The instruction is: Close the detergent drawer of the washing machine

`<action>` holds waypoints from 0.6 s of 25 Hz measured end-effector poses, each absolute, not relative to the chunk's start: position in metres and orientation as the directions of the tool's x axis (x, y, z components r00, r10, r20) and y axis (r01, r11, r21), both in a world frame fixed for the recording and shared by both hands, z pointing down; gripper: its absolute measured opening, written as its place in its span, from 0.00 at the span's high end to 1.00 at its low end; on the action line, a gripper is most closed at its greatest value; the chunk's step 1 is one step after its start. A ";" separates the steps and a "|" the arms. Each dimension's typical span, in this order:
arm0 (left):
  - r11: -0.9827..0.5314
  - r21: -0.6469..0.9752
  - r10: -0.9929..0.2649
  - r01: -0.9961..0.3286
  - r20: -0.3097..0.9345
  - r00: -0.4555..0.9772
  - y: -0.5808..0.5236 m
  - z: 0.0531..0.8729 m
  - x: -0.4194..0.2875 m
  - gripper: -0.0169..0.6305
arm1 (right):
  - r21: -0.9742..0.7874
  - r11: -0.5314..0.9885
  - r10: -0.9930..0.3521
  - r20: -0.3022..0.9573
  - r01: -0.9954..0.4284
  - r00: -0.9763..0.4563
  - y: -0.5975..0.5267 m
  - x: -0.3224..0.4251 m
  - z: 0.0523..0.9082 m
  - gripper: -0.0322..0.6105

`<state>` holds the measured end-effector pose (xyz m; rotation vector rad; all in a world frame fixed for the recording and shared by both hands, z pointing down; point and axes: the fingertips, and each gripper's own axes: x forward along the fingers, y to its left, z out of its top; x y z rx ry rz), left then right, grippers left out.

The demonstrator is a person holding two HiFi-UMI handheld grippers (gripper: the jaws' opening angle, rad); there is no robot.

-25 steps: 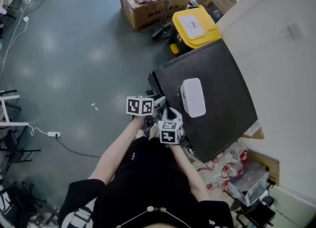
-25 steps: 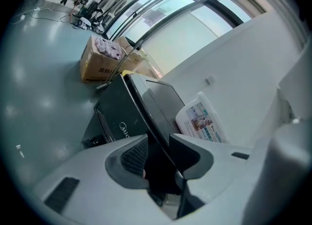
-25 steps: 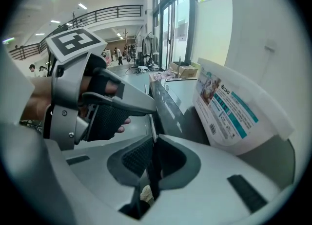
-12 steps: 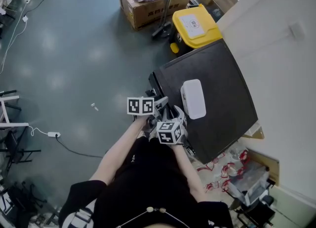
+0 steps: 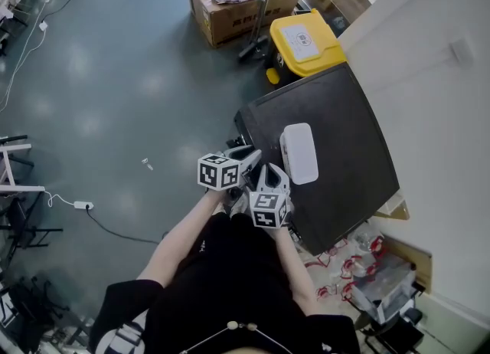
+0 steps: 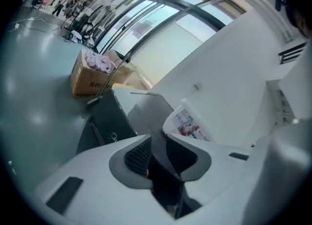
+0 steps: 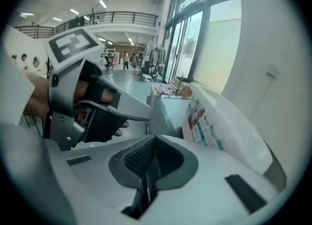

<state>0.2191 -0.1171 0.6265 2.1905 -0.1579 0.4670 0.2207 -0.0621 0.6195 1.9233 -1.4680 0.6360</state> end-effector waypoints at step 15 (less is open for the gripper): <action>-0.961 0.095 -0.262 -0.261 0.002 0.965 -0.121 0.402 0.153 0.95 | -0.108 -0.039 -0.999 0.022 -0.993 0.036 -0.069 0.205 0.387 0.95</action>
